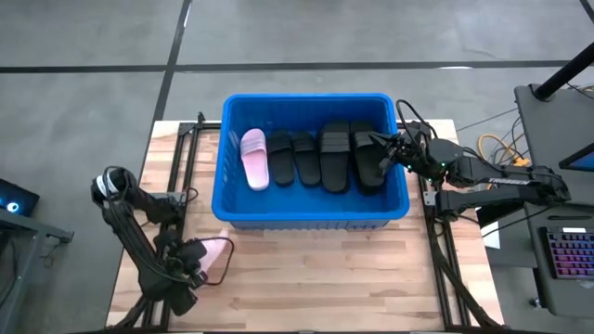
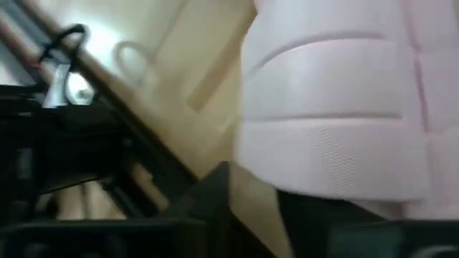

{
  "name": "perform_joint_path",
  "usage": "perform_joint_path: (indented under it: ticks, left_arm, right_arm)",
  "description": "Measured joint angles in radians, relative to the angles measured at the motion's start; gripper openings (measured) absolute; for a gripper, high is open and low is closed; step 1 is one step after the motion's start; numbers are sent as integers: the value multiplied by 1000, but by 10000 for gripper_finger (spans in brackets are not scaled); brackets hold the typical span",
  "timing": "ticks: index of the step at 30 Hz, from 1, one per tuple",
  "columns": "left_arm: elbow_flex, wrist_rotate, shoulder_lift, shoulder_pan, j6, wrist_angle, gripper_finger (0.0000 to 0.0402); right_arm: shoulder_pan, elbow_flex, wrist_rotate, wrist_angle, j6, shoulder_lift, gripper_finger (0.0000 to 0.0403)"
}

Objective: Pick and place slides into bin
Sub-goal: Put the pink slide into the bin

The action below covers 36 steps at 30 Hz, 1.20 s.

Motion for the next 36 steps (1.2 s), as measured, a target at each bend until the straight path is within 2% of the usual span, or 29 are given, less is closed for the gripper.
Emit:
perform_joint_path:
  ticks: [3,4,15,19,22,24,26,30,36]
  left_arm:
    - [0,-3,-47,6,0,41,25]
    - [3,-7,-66,8,0,48,13]
    - [16,-73,-215,56,2,96,0]
    - [5,-169,-233,56,12,203,2]
    - [-13,-273,-224,57,181,335,5]
    - [-17,-279,-208,61,355,426,19]
    - [-12,-221,-183,72,479,460,42]
    - [-1,-92,-142,83,639,460,110]
    - [11,-73,-111,83,805,427,230]
  right_arm:
    - [0,0,0,0,0,0,13]
    - [0,0,0,0,0,0,13]
    - [0,0,0,-25,0,0,13]
    - [0,0,0,-29,0,0,13]
    - [0,0,0,-29,-2,0,13]
    - [0,0,0,-28,-11,0,13]
    - [0,0,0,-28,-15,0,13]
    - [0,0,0,-29,-16,0,13]
    - [0,0,0,-29,-19,0,13]
